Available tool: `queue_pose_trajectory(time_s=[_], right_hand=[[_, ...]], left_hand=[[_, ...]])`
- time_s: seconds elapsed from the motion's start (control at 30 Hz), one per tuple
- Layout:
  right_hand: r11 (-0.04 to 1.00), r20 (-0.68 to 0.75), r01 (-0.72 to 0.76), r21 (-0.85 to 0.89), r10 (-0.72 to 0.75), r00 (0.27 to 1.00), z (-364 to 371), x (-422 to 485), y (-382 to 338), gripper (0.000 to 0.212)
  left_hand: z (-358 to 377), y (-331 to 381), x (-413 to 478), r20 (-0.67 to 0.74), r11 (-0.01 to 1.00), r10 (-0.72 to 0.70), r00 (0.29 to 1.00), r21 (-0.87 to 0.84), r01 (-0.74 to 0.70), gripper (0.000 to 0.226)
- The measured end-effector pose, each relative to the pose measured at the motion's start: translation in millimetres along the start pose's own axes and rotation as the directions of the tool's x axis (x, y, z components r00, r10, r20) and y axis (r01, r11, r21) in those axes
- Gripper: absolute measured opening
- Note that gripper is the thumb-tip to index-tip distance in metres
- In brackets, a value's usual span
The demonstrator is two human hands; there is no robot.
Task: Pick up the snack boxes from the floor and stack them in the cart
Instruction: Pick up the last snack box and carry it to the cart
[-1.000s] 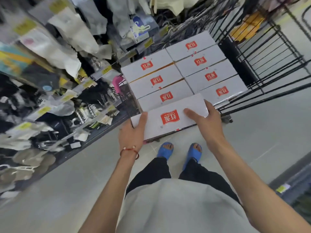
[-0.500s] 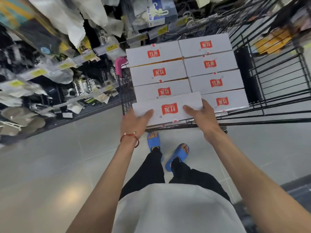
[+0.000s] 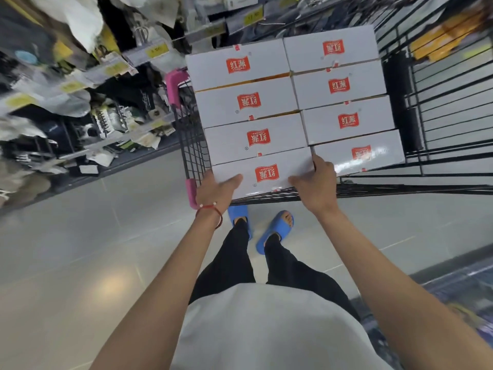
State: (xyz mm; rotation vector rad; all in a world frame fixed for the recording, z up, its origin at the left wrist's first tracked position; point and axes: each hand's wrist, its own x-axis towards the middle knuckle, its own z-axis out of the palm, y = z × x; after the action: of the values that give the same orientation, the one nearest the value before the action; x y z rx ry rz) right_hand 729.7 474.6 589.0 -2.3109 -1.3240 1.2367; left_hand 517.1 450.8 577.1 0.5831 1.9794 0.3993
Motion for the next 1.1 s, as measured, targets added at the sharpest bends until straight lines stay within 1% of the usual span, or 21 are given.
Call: queue_pose_trajectory(time_s=[0.07, 0.13, 0.2, 0.27, 0.33, 0.4, 0.5, 0.53, 0.67, 0.73, 0.87, 0.93, 1.03, 1.1], right_hand=[[0.999, -0.031, 0.028, -0.024, -0.029, 0.999, 1, -5, 8, 0.054], [0.999, -0.049, 0.046, -0.001, -0.046, 0.998, 0, -12, 13, 0.059], [0.998, -0.09, 0.067, 0.023, -0.064, 0.994, 0, -17, 16, 0.06], [0.996, -0.155, 0.088, 0.012, -0.085, 0.984, -2, -19, 16, 0.058], [0.997, -0.162, 0.061, -0.04, -0.067, 0.985, -5, -18, 17, 0.063], [0.995, -0.133, 0.014, -0.1, -0.027, 0.991, -9, -13, 20, 0.074], [0.995, -0.072, -0.04, -0.086, 0.034, 0.997, -15, 0, 20, 0.089], [0.994, -0.048, -0.051, -0.095, 0.047, 0.998, -16, 5, 18, 0.092], [0.97, 0.037, -0.067, -0.232, 0.078, 0.996, -11, 13, 10, 0.102], [0.964, 0.069, -0.042, -0.261, 0.062, 0.996, -8, 13, 8, 0.104], [0.948, 0.135, 0.005, -0.319, 0.04, 0.99, -16, 9, 11, 0.098], [0.941, 0.192, 0.04, -0.335, 0.027, 0.981, -23, 9, 16, 0.093], [0.941, 0.273, 0.084, -0.327, 0.009, 0.962, -29, 9, 26, 0.088], [0.948, 0.3, 0.124, -0.292, -0.032, 0.954, -29, 8, 30, 0.081]], left_hand=[[1, -2, 0, -0.011, 0.999, 0.024, 1.0, 0.047, -0.024, 0.067], [3, -2, 0, -0.023, 0.996, 0.044, 0.999, 0.074, -0.042, 0.061], [4, -3, 0, -0.023, 0.997, 0.044, 0.999, 0.063, -0.042, 0.056], [5, -5, -2, -0.013, 0.998, 0.042, 0.999, 0.045, -0.042, 0.061], [6, -6, -2, -0.006, 0.998, 0.052, 0.999, 0.037, -0.052, 0.07], [7, -7, -1, 0.006, 0.998, 0.058, 0.998, 0.032, -0.058, 0.076], [9, -7, 1, 0.014, 0.999, 0.053, 0.999, 0.007, -0.053, 0.077], [10, -7, 0, 0.015, 0.999, 0.049, 0.999, 0.001, -0.049, 0.076], [16, -6, -5, 0.006, 0.999, 0.01, 1.0, -0.036, -0.01, 0.076], [19, -5, -5, -0.024, 0.998, 0.008, 1.0, -0.058, -0.009, 0.074], [31, 1, -14, -0.151, 0.994, 0.021, 0.988, -0.103, -0.037, 0.07], [35, 3, -25, -0.204, 0.996, 0.03, 0.978, -0.08, -0.048, 0.069], [39, 1, -38, -0.207, 0.991, 0.032, 0.978, -0.118, -0.058, 0.069], [39, -2, -48, -0.197, 0.988, 0.049, 0.979, -0.133, -0.076, 0.064]])
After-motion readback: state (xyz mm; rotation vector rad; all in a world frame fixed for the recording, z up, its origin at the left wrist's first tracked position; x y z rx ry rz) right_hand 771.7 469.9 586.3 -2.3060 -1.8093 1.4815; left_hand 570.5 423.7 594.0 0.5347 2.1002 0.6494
